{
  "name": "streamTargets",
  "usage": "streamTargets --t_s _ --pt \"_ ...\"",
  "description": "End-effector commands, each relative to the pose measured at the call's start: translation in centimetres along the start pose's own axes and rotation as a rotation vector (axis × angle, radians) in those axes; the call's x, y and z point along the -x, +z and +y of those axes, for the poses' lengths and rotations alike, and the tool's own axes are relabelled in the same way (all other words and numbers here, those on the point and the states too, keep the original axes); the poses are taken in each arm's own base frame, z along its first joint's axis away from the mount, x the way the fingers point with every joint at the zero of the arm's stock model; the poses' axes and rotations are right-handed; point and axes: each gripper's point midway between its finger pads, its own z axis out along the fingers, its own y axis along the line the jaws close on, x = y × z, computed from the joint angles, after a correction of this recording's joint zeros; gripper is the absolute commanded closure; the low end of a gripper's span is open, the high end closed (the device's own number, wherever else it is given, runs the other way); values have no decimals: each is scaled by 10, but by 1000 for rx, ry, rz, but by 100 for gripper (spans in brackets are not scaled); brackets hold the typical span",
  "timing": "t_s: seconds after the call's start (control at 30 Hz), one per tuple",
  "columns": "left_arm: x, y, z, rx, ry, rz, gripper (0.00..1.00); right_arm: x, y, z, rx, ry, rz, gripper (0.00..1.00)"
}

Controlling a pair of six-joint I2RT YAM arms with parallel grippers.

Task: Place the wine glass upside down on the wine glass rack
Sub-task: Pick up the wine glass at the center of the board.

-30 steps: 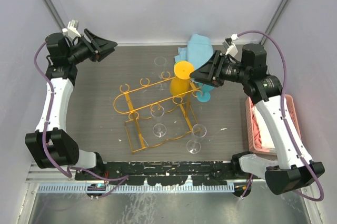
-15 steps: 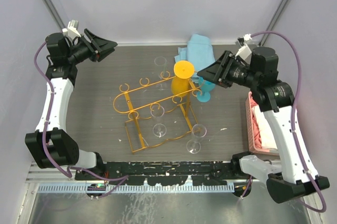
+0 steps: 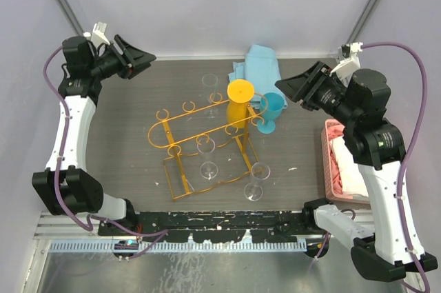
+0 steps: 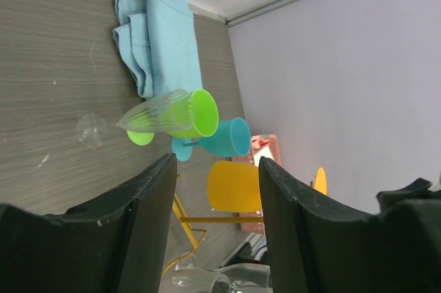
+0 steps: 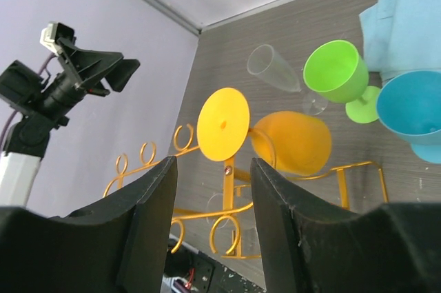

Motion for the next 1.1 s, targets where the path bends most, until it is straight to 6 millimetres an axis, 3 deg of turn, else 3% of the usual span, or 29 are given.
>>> streamTargets --t_s 0.0,0.27,0.63,0.77,1.07 --pt "-4 7 -6 71 119 31 48 28 -3 4 -6 -58 -126 47" --pt "-32 47 10 241 255 202 48 27 -1 -6 -30 -74 -147 46" --pt "-51 97 31 406 385 330 49 34 1 -7 -47 -102 -165 45" --pt "-61 106 35 453 428 352 49 32 6 -11 -55 -99 -151 44" --pt "-61 119 31 461 440 312 49 25 13 -17 -63 -91 -123 44"
